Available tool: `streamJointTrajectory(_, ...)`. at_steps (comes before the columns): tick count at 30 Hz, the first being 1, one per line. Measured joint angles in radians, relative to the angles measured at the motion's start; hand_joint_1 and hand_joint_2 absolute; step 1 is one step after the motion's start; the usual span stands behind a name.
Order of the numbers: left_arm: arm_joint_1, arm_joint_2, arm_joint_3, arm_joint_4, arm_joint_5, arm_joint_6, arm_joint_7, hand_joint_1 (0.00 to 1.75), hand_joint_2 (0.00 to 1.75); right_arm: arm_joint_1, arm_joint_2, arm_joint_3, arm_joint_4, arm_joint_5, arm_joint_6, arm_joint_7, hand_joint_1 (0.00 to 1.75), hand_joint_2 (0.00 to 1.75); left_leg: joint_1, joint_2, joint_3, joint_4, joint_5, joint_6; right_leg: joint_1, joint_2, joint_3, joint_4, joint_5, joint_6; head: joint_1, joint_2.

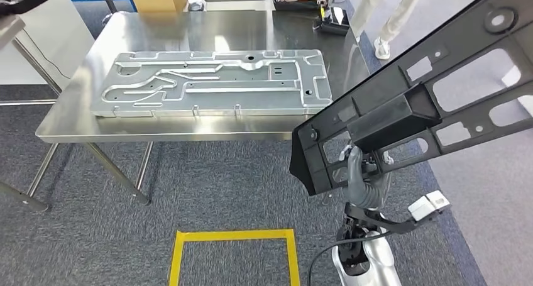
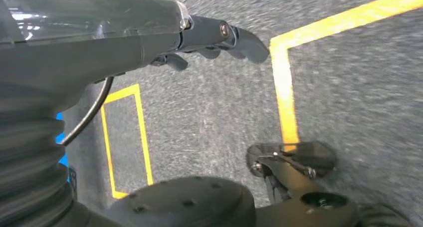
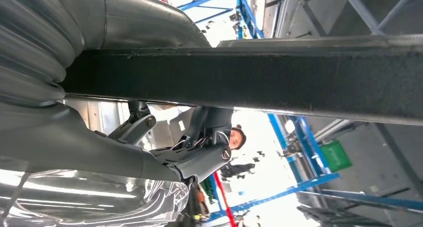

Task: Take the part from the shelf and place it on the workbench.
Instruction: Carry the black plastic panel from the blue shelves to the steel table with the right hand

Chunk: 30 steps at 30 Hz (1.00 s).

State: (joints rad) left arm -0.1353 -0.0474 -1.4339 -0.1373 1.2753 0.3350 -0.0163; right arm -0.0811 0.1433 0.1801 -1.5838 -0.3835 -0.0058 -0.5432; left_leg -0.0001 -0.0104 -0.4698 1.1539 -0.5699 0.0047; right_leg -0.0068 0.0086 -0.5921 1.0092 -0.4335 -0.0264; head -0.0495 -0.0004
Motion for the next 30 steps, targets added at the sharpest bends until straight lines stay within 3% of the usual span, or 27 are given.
streamJointTrajectory(2, -0.005, -0.001, 0.001, 0.000, 0.001, 0.002, 0.001, 0.00, 1.75, 0.006, -0.002, 0.007, 0.004, 0.010, 0.004, 0.005, 1.75, 1.75, 0.005, 0.002, -0.081, 0.100, -0.057, -0.010, -0.002, -0.001, 0.018, -0.002, -0.018, -0.001, 0.000, 0.000)
streamJointTrajectory(3, -0.007, -0.001, 0.001, 0.000, 0.002, 0.003, 0.002, 0.00, 1.75, 0.009, -0.003, 0.011, 0.007, 0.016, 0.007, 0.008, 1.75, 1.75, 0.007, 0.003, -0.112, 0.121, -0.084, -0.014, -0.003, 0.000, 0.028, -0.002, -0.028, 0.000, 0.000, 0.000)
streamJointTrajectory(4, -0.010, -0.002, 0.002, 0.000, 0.003, 0.004, 0.002, 0.00, 1.75, 0.011, -0.004, 0.015, 0.011, 0.022, 0.009, 0.008, 1.75, 1.75, 0.009, 0.004, -0.129, 0.115, -0.091, -0.017, -0.004, 0.000, 0.041, -0.002, -0.039, 0.001, 0.000, 0.000)
streamJointTrajectory(5, -0.011, -0.002, 0.002, 0.000, 0.003, 0.005, 0.003, 0.00, 1.75, 0.013, -0.005, 0.018, 0.014, 0.028, 0.010, 0.008, 1.75, 1.75, 0.011, 0.004, -0.135, 0.082, -0.074, -0.018, -0.005, 0.001, 0.055, -0.002, -0.050, 0.004, 0.000, 0.000)
streamJointTrajectory(6, -0.011, -0.002, 0.002, 0.000, 0.003, 0.007, 0.003, 0.00, 1.75, 0.014, -0.007, 0.021, 0.015, 0.033, 0.010, 0.008, 1.75, 1.75, 0.012, 0.005, -0.131, 0.027, -0.031, -0.018, -0.007, 0.002, 0.069, -0.002, -0.061, 0.007, 0.000, 0.000)
streamJointTrajectory(7, -0.009, -0.002, 0.002, 0.000, 0.003, 0.009, 0.004, 0.00, 1.75, 0.016, -0.008, 0.024, 0.016, 0.036, 0.010, 0.007, 1.75, 1.75, 0.012, 0.007, -0.125, -0.033, 0.031, -0.018, -0.007, 0.002, 0.081, -0.002, -0.071, 0.011, 0.000, 0.000)
streamJointTrajectory(9, -0.008, -0.002, 0.003, 0.000, 0.003, 0.014, 0.005, 0.00, 1.75, 0.019, -0.010, 0.029, 0.016, 0.041, 0.010, 0.006, 1.75, 1.75, 0.007, 0.012, -0.118, -0.110, 0.106, -0.008, -0.007, 0.003, 0.096, -0.002, -0.089, 0.024, 0.000, 0.000)
streamJointTrajectory(10, -0.009, -0.002, 0.003, 0.000, 0.003, 0.017, 0.006, 0.00, 1.75, 0.020, -0.010, 0.030, 0.015, 0.043, 0.010, 0.005, 1.75, 1.75, 0.005, 0.013, -0.118, -0.123, 0.118, -0.001, -0.006, 0.003, 0.100, 0.000, -0.093, 0.031, 0.000, 0.000)
streamJointTrajectory(13, -0.010, -0.004, 0.003, 0.000, 0.002, 0.030, 0.010, 0.00, 1.75, 0.021, -0.012, 0.032, 0.010, 0.048, 0.010, 0.006, 1.75, 1.75, 0.005, 0.008, -0.093, -0.137, 0.108, 0.022, -0.007, 0.001, 0.103, 0.027, -0.095, 0.048, 0.000, 0.000)
streamJointTrajectory(15, -0.009, -0.006, 0.002, 0.000, 0.002, 0.043, 0.018, 0.00, 1.75, 0.019, -0.013, 0.033, 0.005, 0.056, 0.011, 0.006, 1.75, 1.75, 0.007, 0.007, -0.068, -0.149, 0.102, 0.033, -0.008, -0.002, 0.054, 0.111, -0.108, 0.053, 0.000, 0.000)
streamJointTrajectory(17, -0.009, -0.007, 0.000, 0.000, 0.000, 0.056, 0.031, 0.00, 1.75, 0.019, -0.015, 0.033, 0.001, 0.068, 0.011, 0.006, 1.75, 1.75, 0.007, 0.007, -0.052, -0.154, 0.088, 0.039, -0.008, -0.003, -0.038, 0.230, -0.150, 0.057, 0.000, 0.000)
streamJointTrajectory(19, -0.005, -0.006, -0.002, 0.000, -0.001, 0.065, 0.044, 0.00, 1.75, 0.020, -0.020, 0.034, -0.005, 0.082, 0.013, 0.006, 1.75, 1.75, 0.006, 0.004, -0.030, -0.154, 0.068, 0.038, -0.008, -0.003, -0.109, 0.282, -0.172, 0.060, 0.000, 0.000)
streamJointTrajectory(20, -0.001, -0.005, -0.003, 0.000, 0.000, 0.068, 0.048, 0.00, 1.75, 0.019, -0.022, 0.034, -0.009, 0.090, 0.013, 0.006, 1.75, 1.75, 0.006, 0.003, -0.014, -0.154, 0.056, 0.037, -0.008, -0.003, -0.122, 0.261, -0.156, 0.059, 0.000, 0.000)
streamJointTrajectory(21, 0.004, -0.005, -0.003, 0.001, 0.003, 0.072, 0.051, 0.00, 1.75, 0.018, -0.024, 0.034, -0.015, 0.098, 0.013, 0.006, 1.75, 1.75, 0.005, 0.002, 0.003, -0.155, 0.043, 0.036, -0.006, -0.003, -0.122, 0.213, -0.117, 0.054, 0.000, 0.000)
streamJointTrajectory(23, 0.010, -0.006, -0.003, 0.001, 0.013, 0.079, 0.053, 0.00, 1.75, 0.010, -0.034, 0.035, -0.023, 0.113, 0.012, 0.007, 1.75, 1.75, 0.002, 0.000, 0.035, -0.155, 0.015, 0.030, -0.001, -0.003, -0.109, 0.094, -0.002, 0.040, 0.000, 0.000)
streamJointTrajectory(24, 0.010, -0.006, -0.003, 0.001, 0.020, 0.083, 0.053, 0.00, 1.75, 0.003, -0.040, 0.035, -0.025, 0.118, 0.010, 0.009, 1.75, 1.75, 0.001, 0.000, 0.044, -0.155, 0.001, 0.025, 0.003, -0.003, -0.103, 0.059, 0.034, 0.033, 0.000, 0.000)
streamJointTrajectory(25, 0.009, -0.007, -0.003, 0.001, 0.027, 0.088, 0.053, 0.00, 1.75, -0.006, -0.046, 0.035, -0.025, 0.120, 0.008, 0.013, 1.75, 1.75, 0.000, -0.001, 0.054, -0.153, -0.007, 0.019, 0.007, -0.002, -0.100, 0.041, 0.054, 0.027, 0.001, 0.000)
streamJointTrajectory(28, 0.006, -0.006, 0.000, 0.001, 0.048, 0.098, 0.047, 0.00, 1.75, -0.049, -0.061, 0.035, -0.016, 0.118, 0.001, 0.025, 1.75, 1.75, 0.002, 0.002, 0.060, -0.129, -0.003, 0.001, 0.006, 0.004, -0.075, 0.030, 0.039, 0.010, 0.001, 0.000)
streamJointTrajectory(30, 0.003, -0.005, 0.003, 0.001, 0.055, 0.098, 0.042, 0.00, 1.75, -0.098, -0.072, 0.035, 0.014, 0.115, -0.012, 0.037, 1.75, 1.75, 0.004, 0.003, 0.017, -0.051, -0.009, -0.008, 0.001, 0.005, -0.050, 0.013, 0.031, 0.000, 0.000, 0.000)
